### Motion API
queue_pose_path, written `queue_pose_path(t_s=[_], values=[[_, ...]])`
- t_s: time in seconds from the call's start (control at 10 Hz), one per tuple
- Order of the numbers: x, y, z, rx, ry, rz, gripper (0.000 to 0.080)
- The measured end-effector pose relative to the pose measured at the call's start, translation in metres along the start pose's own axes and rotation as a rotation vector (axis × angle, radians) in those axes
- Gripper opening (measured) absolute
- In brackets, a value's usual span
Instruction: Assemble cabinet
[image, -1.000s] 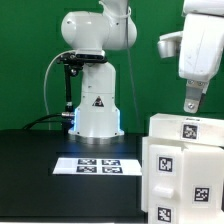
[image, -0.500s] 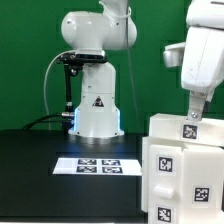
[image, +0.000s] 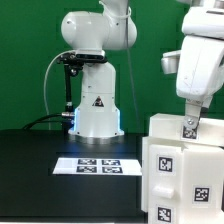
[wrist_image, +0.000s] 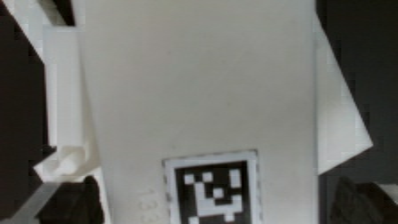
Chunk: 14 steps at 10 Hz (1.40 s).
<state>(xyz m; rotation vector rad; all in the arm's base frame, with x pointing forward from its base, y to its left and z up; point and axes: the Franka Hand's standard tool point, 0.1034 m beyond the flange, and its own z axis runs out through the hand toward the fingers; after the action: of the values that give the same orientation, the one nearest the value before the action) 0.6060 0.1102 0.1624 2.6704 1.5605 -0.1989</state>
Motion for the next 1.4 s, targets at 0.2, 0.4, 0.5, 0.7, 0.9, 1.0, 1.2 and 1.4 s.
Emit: queue_pose_path(t_s=[0.2,0.4,0.5,0.7,0.9,1.0,1.2,1.4], values=[[-0.0019,0.0015,0.0003,0.001,0.0,0.011,0.0648],[-0.0058,0.0043,0.0009,0.003,-0.001,0.018,0.0648],[-0.0067,0.005,0.0013,0.003,-0.001,0.021,0.0648],[-0.0081,0.0053,0.0034,0.005,-0.003,0.028,0.0648],[-0.0089,0.0055,0.0035,0.007,-0.004,0.029,0.0621],[-0.0089,0.0055,0.0035,0.006,-0.005,0.029,0.0553],[-0.0095,0.0059,0.0035,0.001,-0.012,0.035,0.0553],[-0.0099,0.0059,0.0037,0.002,-0.012,0.076,0.0553]])
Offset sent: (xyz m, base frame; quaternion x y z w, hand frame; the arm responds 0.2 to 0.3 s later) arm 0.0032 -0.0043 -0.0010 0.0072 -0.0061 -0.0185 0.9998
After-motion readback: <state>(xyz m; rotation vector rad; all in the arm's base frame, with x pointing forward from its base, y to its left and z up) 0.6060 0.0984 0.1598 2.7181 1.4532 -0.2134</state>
